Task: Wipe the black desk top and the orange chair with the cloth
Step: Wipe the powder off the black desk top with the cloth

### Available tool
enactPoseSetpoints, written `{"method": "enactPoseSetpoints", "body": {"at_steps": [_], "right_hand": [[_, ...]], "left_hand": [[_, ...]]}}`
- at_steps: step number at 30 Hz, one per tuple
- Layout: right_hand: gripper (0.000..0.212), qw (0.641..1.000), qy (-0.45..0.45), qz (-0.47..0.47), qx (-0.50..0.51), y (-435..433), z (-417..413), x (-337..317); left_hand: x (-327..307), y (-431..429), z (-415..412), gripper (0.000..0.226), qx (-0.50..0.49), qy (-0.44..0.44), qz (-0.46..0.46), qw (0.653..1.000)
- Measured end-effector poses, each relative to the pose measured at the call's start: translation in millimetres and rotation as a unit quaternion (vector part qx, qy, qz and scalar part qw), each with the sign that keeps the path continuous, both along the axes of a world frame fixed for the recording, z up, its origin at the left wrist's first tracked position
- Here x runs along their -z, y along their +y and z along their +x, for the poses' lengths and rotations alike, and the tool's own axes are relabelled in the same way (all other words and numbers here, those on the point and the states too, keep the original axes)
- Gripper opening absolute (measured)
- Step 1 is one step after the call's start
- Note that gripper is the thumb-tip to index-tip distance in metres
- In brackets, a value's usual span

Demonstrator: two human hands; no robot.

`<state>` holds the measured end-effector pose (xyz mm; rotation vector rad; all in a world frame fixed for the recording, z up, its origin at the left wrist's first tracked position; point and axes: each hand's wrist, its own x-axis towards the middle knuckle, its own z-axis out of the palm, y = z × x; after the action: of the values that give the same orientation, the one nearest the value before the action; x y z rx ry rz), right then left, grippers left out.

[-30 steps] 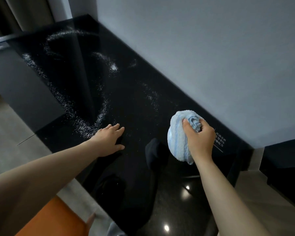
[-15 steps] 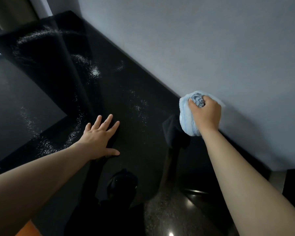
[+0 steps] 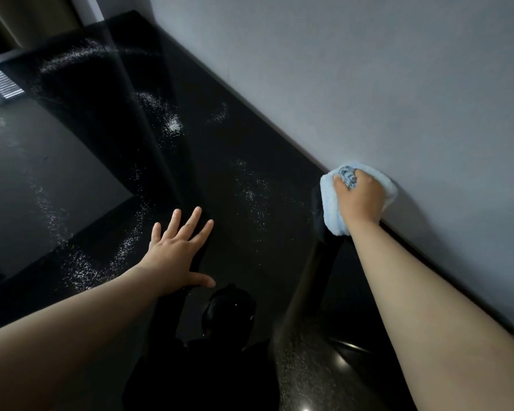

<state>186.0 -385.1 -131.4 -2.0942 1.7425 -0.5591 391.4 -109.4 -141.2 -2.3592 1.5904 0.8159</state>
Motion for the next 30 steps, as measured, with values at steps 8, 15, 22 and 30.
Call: {"method": "enactPoseSetpoints", "body": {"at_steps": [8, 15, 22, 30], "right_hand": [[0.025, 0.998, -0.012, 0.043, -0.039, -3, 2, 0], [0.031, 0.997, -0.003, 0.062, -0.056, 3, 5, 0], [0.039, 0.996, -0.008, 0.034, -0.078, 29, 5, 4], [0.033, 0.995, -0.010, 0.015, -0.099, 46, 3, 8]], "left_hand": [[0, 1, -1, 0.123, -0.002, -0.001, -0.003, 1.000], [-2, 1, -1, 0.123, -0.004, 0.000, 0.000, 1.000], [-1, 1, -1, 0.123, -0.006, 0.003, -0.001, 1.000], [2, 1, 0, 0.122, -0.005, 0.002, -0.007, 1.000]]}}
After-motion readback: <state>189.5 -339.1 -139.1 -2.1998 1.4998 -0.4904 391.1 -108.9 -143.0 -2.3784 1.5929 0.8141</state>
